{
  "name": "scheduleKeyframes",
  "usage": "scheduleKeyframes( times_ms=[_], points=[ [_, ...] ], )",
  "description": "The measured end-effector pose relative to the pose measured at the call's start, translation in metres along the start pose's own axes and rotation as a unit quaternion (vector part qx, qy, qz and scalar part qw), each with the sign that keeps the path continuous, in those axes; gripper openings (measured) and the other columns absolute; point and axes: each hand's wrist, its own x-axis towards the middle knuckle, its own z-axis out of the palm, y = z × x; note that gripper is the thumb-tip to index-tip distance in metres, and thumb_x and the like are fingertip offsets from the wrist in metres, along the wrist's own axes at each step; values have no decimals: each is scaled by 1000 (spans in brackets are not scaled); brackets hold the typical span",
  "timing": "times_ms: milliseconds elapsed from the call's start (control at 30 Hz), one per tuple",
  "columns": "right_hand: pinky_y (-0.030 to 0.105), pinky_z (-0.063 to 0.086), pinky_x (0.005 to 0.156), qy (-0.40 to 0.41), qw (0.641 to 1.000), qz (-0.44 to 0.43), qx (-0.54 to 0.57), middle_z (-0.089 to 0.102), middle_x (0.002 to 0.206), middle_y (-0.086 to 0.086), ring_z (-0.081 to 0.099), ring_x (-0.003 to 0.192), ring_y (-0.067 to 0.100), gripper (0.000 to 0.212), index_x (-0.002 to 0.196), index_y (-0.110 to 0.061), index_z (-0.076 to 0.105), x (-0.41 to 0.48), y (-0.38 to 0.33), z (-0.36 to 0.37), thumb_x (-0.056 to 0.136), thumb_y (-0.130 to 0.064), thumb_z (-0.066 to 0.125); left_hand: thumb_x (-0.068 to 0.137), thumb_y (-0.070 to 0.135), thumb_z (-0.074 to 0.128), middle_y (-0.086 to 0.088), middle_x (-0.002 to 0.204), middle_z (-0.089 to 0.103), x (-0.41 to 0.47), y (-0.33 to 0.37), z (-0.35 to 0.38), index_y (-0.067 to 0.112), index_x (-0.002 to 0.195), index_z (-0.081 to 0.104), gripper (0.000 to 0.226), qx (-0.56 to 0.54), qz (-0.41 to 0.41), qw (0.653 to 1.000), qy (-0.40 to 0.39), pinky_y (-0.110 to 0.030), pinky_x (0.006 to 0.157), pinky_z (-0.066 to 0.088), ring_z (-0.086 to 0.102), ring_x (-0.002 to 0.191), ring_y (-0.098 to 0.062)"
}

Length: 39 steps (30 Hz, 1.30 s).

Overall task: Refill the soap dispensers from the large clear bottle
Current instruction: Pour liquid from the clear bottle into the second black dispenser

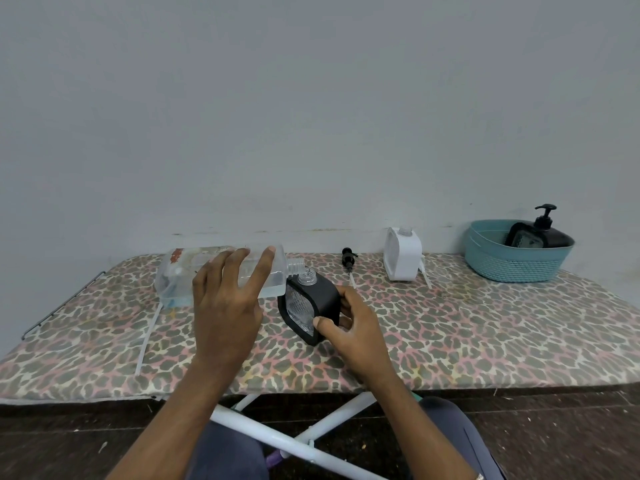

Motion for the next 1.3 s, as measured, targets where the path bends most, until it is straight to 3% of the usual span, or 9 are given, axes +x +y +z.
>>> scheduleKeyframes(
  times_ms=[400, 933, 1300],
  points=[
    [42, 61, 95, 3, 1000, -1, 2, 74, 114, -8, 70, 111, 11, 35, 118, -34, 62, 0, 1, 0, 90, -18, 76, 65, -17, 69, -17, 135, 61, 0, 0, 0, 19, 149, 58, 92, 3, -2, 1000, -3, -53, 105, 37, 51, 129, -38],
    [44, 61, 96, -1, 1000, -3, -9, 73, 117, -10, 69, 115, 11, 37, 120, -36, 62, 0, 0, 0, 87, -29, 74, 63, -18, 70, -17, 135, 61, 0, 1, -1, 20, 148, 59, 94, 6, 0, 1000, -4, -52, 107, 35, 52, 129, -39],
    [43, 62, 95, 2, 1000, -5, 1, 73, 115, -10, 69, 113, 9, 36, 120, -34, 62, 0, 0, 0, 88, -25, 74, 64, -18, 69, -17, 134, 61, 0, 1, -1, 19, 148, 59, 92, 5, -1, 1000, -2, -52, 106, 36, 53, 128, -39]
  ],
)
